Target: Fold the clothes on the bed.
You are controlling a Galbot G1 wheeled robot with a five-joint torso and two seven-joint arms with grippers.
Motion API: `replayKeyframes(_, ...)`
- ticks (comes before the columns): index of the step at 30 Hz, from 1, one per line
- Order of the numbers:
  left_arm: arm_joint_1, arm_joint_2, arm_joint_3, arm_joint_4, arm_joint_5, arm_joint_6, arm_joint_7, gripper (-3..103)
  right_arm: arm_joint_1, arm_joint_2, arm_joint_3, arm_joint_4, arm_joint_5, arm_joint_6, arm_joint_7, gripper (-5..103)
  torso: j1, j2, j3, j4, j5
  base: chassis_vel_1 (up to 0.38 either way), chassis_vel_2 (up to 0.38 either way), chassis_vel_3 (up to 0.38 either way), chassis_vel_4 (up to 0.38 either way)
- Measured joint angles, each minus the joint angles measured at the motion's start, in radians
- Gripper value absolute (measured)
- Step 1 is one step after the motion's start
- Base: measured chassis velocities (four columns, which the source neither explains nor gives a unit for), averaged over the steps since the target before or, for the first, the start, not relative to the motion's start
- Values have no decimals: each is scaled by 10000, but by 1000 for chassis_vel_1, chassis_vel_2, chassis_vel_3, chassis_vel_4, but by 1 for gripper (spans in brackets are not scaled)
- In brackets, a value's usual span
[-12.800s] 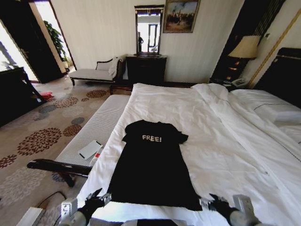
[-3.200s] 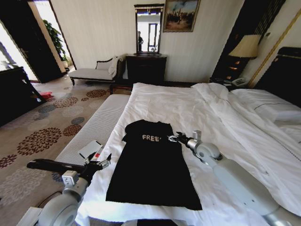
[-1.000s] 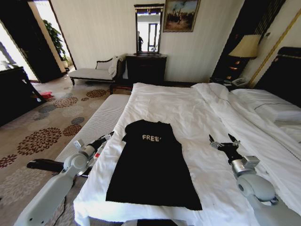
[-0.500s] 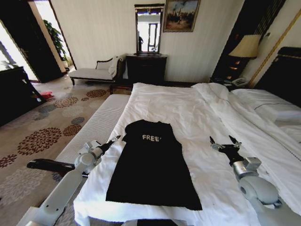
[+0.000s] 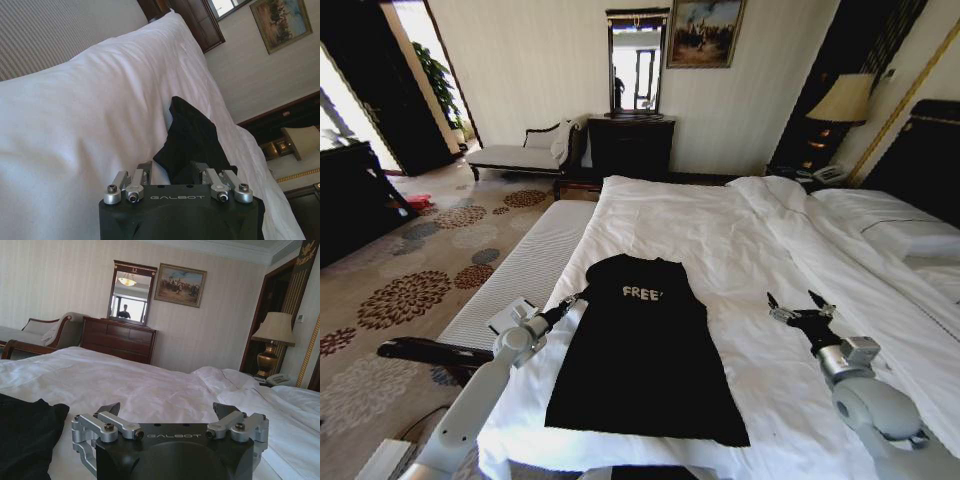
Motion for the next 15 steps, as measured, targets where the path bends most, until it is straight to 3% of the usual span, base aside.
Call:
replayKeyframes(4,-157,-231,-105,422,140,0,-64,64,-57,2,0,1,5,0,-19,100,-1,0,0,-1,0,0,0,0,0)
replayKeyframes(6,-187,-257,-104,473,163,0,-64,64,-60,2,0,0,4,-1,-19,100,-1,0,0,-2,-1,0,0,0,0)
replayKeyframes(9,-333,-358,-85,652,257,-11,-31,78,-99,-8,0,36,16,-3,-20,100,-1,1,0,0,0,0,0,0,0)
replayKeyframes(13,-464,-393,-26,787,303,-18,8,82,-159,-12,2,69,35,-6,-20,100,-1,0,0,1,0,0,0,0,0)
replayKeyframes(15,-541,-418,22,900,398,-26,51,74,-190,12,2,91,37,-12,-19,100,-1,0,0,1,0,0,0,0,0)
